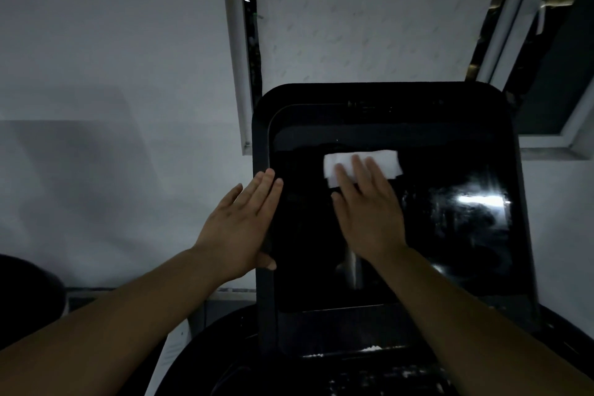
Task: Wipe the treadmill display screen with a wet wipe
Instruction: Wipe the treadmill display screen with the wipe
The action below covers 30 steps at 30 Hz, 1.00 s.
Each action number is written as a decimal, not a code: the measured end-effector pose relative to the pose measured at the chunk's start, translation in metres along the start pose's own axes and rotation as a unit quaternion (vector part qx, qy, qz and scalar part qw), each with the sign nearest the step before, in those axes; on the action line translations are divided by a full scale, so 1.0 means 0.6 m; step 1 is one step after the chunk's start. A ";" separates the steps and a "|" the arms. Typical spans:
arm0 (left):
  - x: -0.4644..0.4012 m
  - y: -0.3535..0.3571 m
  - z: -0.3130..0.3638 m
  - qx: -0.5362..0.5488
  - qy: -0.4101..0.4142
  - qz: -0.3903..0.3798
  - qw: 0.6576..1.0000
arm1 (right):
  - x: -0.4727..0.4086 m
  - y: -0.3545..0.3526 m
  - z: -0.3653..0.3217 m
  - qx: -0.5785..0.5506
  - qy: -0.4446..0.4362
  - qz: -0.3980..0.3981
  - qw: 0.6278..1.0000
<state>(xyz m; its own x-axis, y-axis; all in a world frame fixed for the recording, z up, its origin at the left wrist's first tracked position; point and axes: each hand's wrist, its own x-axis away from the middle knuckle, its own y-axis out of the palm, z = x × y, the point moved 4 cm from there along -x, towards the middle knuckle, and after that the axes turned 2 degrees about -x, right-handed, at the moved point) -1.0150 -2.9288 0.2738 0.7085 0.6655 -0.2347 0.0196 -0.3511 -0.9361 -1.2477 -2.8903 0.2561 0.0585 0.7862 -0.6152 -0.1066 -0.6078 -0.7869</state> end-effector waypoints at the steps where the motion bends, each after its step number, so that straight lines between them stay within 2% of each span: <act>1: 0.000 0.001 0.000 0.002 0.001 0.002 1.000 | -0.004 0.008 0.009 0.017 0.007 -0.030 0.999; 3: 0.000 0.001 0.001 0.006 0.002 0.002 1.000 | -0.009 0.012 -0.007 0.029 0.008 -0.056 0.998; 5: 0.001 0.002 0.000 0.006 0.003 0.004 1.000 | 0.001 -0.002 -0.060 0.006 0.008 -0.034 0.999; 9: 0.002 0.001 -0.003 0.023 0.007 0.011 1.000 | 0.055 -0.009 -0.162 -0.047 -0.063 -0.032 0.996; 13: 0.001 0.002 -0.003 0.008 0.003 0.003 1.000 | 0.061 -0.004 -0.100 -0.007 -0.047 -0.022 0.999; 15: 0.000 0.002 -0.002 0.008 0.005 0.001 1.000 | 0.070 0.004 -0.047 0.033 -0.017 -0.049 0.998; 17: 0.000 0.002 -0.002 0.009 0.005 -0.004 1.000 | 0.079 0.009 -0.019 0.021 0.022 -0.054 0.998; 24: -0.001 -0.001 0.011 0.007 0.001 -0.017 1.000 | 0.115 0.004 -0.157 -0.056 0.002 -0.040 0.998; 26: -0.001 -0.002 0.014 0.008 -0.001 -0.024 1.000 | 0.125 0.007 -0.156 -0.054 -0.021 -0.038 0.998; 28: -0.001 -0.002 0.016 0.005 -0.002 -0.027 1.000 | 0.124 0.017 -0.125 -0.018 -0.038 -0.080 0.996; 30: -0.001 -0.002 0.021 0.005 -0.005 -0.030 1.000 | 0.124 0.019 -0.081 -0.004 -0.022 -0.099 0.995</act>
<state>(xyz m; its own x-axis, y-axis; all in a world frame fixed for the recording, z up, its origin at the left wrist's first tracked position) -1.0242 -2.9207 0.2718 0.6993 0.6917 -0.1807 0.0545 -0.3036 -0.9513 -1.1963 -2.8444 0.1990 0.0347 0.8946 -0.4455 -0.0898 -0.4412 -0.8929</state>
